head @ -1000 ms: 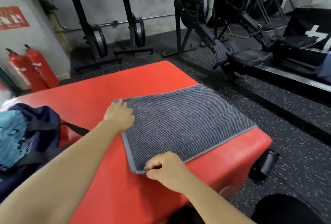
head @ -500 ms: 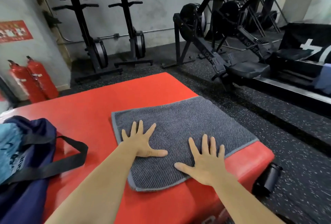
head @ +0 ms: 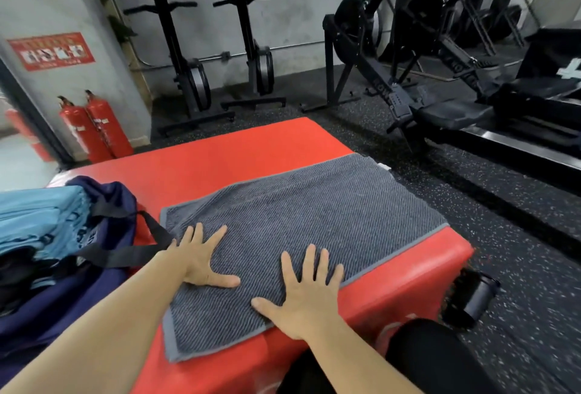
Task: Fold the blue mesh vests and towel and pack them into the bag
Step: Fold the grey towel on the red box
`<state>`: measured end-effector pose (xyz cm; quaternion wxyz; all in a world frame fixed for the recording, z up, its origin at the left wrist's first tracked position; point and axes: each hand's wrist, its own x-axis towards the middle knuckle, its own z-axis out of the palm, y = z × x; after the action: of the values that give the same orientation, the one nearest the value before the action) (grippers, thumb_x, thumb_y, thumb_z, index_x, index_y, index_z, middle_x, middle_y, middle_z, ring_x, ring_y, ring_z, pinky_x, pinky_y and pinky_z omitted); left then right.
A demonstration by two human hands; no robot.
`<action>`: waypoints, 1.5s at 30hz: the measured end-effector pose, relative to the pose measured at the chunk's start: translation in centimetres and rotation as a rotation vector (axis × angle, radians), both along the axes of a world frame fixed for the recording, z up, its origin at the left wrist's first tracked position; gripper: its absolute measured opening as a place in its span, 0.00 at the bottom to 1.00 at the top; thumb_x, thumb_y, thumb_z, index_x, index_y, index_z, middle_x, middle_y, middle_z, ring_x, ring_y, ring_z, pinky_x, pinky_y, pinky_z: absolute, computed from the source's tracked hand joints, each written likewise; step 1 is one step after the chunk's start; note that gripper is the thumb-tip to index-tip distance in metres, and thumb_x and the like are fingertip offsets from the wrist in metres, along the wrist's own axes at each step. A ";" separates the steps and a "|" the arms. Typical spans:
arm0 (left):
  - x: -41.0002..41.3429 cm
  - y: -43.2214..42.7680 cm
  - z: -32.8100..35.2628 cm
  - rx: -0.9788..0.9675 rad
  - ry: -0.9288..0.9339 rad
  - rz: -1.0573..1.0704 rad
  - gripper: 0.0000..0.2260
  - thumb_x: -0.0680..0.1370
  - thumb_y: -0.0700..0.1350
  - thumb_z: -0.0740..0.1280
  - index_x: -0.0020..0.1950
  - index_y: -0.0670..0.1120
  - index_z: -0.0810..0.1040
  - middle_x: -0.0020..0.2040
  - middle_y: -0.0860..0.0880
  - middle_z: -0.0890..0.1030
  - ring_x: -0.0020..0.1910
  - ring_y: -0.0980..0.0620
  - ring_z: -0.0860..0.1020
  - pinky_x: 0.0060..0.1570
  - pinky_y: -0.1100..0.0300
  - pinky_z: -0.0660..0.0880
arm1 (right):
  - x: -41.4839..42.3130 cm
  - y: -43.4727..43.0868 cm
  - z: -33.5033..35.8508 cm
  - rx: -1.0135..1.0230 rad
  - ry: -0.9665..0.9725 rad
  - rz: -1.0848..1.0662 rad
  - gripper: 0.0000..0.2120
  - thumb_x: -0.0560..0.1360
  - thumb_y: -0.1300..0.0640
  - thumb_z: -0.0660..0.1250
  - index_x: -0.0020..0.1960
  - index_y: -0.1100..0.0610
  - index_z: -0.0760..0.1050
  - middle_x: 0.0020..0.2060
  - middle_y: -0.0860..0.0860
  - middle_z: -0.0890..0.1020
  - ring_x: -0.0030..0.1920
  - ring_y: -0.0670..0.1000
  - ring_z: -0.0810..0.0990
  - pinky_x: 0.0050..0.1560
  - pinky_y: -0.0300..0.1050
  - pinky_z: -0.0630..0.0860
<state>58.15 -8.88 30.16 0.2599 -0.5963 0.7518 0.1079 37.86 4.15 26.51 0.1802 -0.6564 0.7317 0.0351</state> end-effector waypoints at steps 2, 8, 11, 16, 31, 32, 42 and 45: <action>-0.2 0.7 0.7 -0.025 -0.022 0.004 0.68 0.45 0.86 0.52 0.77 0.59 0.30 0.80 0.41 0.38 0.79 0.39 0.42 0.76 0.39 0.46 | -0.3 0.5 0.5 0.002 -0.026 0.029 0.57 0.54 0.20 0.31 0.78 0.45 0.33 0.75 0.59 0.30 0.73 0.64 0.27 0.70 0.70 0.30; -4.9 2.1 3.2 -0.067 0.104 -0.048 0.62 0.55 0.81 0.57 0.80 0.55 0.38 0.81 0.46 0.45 0.80 0.47 0.46 0.75 0.39 0.42 | -6.9 -1.3 3.7 -0.282 -0.194 -0.151 0.32 0.77 0.33 0.52 0.74 0.51 0.63 0.72 0.54 0.68 0.72 0.57 0.63 0.68 0.61 0.58; -9.5 2.0 3.9 -0.121 0.167 -0.131 0.54 0.65 0.77 0.61 0.80 0.53 0.40 0.81 0.46 0.46 0.80 0.47 0.47 0.75 0.40 0.43 | -12.6 -2.3 4.3 -0.299 -0.154 -0.282 0.27 0.78 0.38 0.55 0.72 0.52 0.66 0.69 0.54 0.72 0.70 0.57 0.66 0.67 0.58 0.61; -17.2 0.8 3.9 -0.140 0.239 -0.210 0.50 0.70 0.73 0.62 0.81 0.51 0.41 0.81 0.45 0.45 0.80 0.47 0.46 0.75 0.41 0.43 | -20.5 -3.4 4.2 -0.298 -0.136 -0.456 0.26 0.79 0.42 0.58 0.73 0.53 0.65 0.69 0.55 0.71 0.70 0.58 0.66 0.69 0.58 0.61; -28.5 -3.5 0.2 -0.001 0.245 -0.250 0.51 0.69 0.71 0.67 0.80 0.57 0.40 0.81 0.51 0.40 0.79 0.48 0.39 0.75 0.36 0.41 | -31.5 -8.6 -0.6 0.081 -0.573 -0.926 0.33 0.82 0.40 0.46 0.76 0.63 0.60 0.74 0.62 0.64 0.73 0.61 0.64 0.73 0.55 0.59; -28.5 -3.7 0.1 0.009 0.254 -0.245 0.51 0.69 0.71 0.68 0.80 0.57 0.40 0.81 0.52 0.40 0.79 0.49 0.39 0.74 0.35 0.41 | -31.7 -9.0 -0.7 0.084 -0.620 -0.940 0.32 0.83 0.42 0.45 0.76 0.64 0.59 0.74 0.62 0.63 0.74 0.61 0.63 0.74 0.54 0.58; -29.1 -3.1 0.2 0.031 0.327 -0.235 0.51 0.69 0.69 0.70 0.80 0.57 0.42 0.81 0.53 0.42 0.79 0.48 0.41 0.76 0.39 0.46 | -32.8 -9.5 1.1 -0.495 -1.086 -1.268 0.15 0.75 0.65 0.67 0.61 0.59 0.74 0.43 0.52 0.75 0.46 0.55 0.73 0.47 0.46 0.71; -28.0 -2.4 1.0 0.053 0.544 -0.132 0.46 0.72 0.66 0.69 0.81 0.54 0.47 0.81 0.50 0.50 0.79 0.49 0.51 0.77 0.46 0.53 | -30.8 -9.3 5.0 -0.716 -1.011 -1.189 0.15 0.74 0.64 0.68 0.57 0.50 0.72 0.48 0.49 0.77 0.47 0.52 0.76 0.50 0.44 0.71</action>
<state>30.17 -11.25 31.18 0.0702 -0.4881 0.8281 0.2665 7.02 -5.15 31.56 0.2553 -0.1181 0.7529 -0.5950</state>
